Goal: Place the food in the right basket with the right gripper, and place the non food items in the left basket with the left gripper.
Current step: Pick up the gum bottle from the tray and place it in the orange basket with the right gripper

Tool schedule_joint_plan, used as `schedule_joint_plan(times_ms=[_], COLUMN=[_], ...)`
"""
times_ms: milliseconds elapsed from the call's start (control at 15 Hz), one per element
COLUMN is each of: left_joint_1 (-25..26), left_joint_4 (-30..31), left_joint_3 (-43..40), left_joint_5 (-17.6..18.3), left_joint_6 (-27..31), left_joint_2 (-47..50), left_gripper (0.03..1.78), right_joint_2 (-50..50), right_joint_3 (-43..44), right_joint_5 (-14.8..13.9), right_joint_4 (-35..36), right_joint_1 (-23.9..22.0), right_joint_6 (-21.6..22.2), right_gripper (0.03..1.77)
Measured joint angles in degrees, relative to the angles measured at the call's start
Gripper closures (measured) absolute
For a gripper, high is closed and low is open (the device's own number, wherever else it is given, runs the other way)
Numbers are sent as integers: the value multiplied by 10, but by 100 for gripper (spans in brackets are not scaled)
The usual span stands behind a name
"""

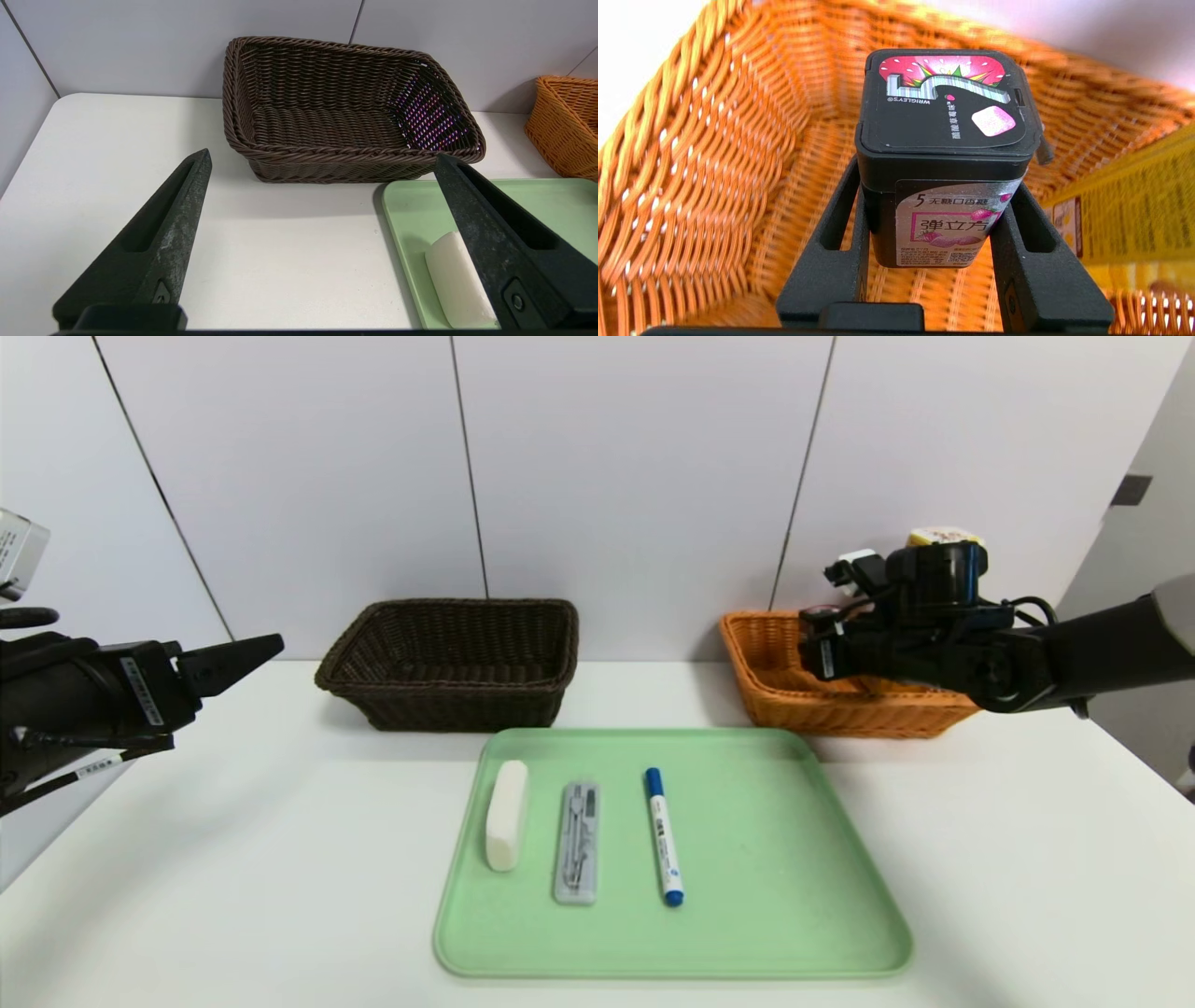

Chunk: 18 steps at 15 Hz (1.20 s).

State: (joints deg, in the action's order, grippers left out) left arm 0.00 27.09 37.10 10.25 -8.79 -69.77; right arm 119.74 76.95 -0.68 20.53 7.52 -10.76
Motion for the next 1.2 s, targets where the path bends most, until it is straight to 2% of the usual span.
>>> schedule_joint_plan(times_ms=[267,400,667,933,1200], left_joint_1=[0,0,0,0,0], left_joint_4=[0,0,0,0,0], left_joint_3=[0,0,1,1,1], left_joint_5=[0,0,0,1,0], left_joint_6=[0,0,-2,-2,-4], left_joint_2=[0,0,1,1,0], left_gripper=[12,12,12,12,12], right_joint_2=[4,4,4,-8,-41], right_joint_3=[-3,-4,-15,-21,-21], right_joint_5=[-1,-1,-1,0,0], right_joint_4=[5,14,39,41,58], right_joint_1=[-1,-1,-1,-1,-1], right_joint_6=[3,2,0,-1,-1], right_gripper=[108,85,54,36,25])
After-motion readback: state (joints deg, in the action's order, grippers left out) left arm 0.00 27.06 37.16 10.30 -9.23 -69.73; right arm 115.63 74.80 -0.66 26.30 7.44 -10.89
